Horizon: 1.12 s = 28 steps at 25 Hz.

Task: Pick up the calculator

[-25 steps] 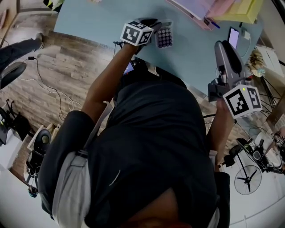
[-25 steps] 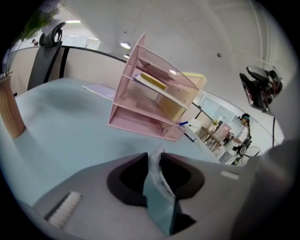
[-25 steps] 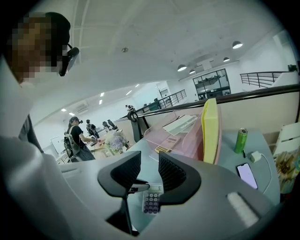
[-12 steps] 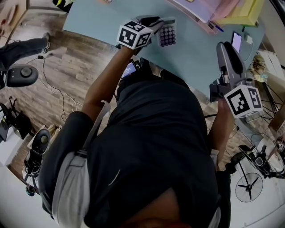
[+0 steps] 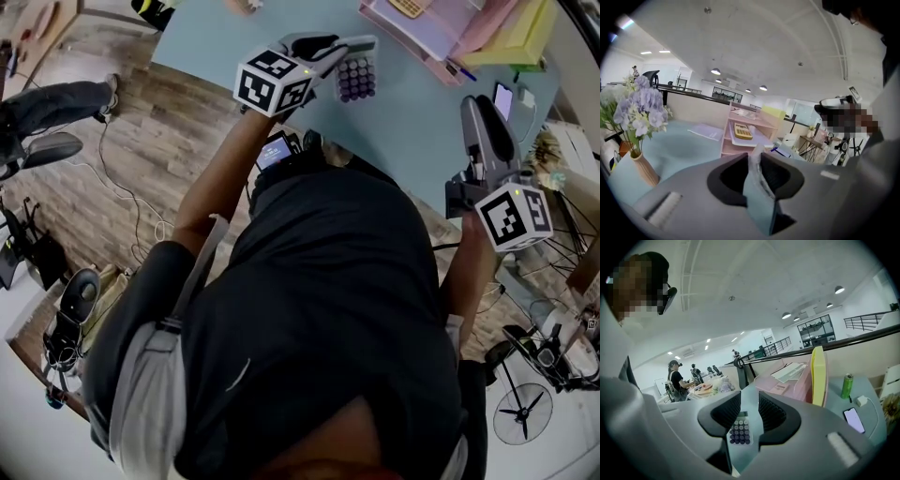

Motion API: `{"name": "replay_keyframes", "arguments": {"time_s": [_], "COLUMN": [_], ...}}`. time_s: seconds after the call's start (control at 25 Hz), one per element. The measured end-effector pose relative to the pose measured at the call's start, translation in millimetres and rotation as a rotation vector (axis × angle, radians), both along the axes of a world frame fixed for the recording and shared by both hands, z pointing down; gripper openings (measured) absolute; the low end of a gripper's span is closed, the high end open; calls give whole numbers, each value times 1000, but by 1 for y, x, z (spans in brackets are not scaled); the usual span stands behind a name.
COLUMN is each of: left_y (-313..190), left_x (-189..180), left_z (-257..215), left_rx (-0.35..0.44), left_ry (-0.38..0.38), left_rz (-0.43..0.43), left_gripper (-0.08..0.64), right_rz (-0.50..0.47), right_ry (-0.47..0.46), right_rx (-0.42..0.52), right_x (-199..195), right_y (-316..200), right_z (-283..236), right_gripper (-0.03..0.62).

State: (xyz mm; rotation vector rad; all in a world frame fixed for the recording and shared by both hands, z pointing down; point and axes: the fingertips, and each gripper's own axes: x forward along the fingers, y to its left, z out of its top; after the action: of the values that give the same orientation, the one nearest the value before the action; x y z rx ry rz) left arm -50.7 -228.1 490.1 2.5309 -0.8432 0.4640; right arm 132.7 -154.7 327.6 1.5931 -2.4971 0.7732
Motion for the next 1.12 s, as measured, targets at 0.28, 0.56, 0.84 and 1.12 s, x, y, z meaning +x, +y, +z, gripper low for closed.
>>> {"name": "replay_keyframes", "arguments": {"time_s": [0.28,0.56,0.84,1.12], "left_y": [3,6,12,16], "left_x": [-15,-22,-25,-24], "left_z": [-41,-81,-103,-115], "left_rx": [64,131,165,179], "left_ry": [32,82,119,144], "left_rz": [-18,-27,-29,-25], "left_gripper": [149,149,149,149], "right_rz": [-21,-8,-4,15], "right_ry": [32,87,97,98], "right_rx": [56,69,67,67], "right_x": [-2,6,9,13], "right_y": [3,0,3,6], "right_z": [-10,-11,-7,-5], "right_gripper": [117,5,5,5]}}
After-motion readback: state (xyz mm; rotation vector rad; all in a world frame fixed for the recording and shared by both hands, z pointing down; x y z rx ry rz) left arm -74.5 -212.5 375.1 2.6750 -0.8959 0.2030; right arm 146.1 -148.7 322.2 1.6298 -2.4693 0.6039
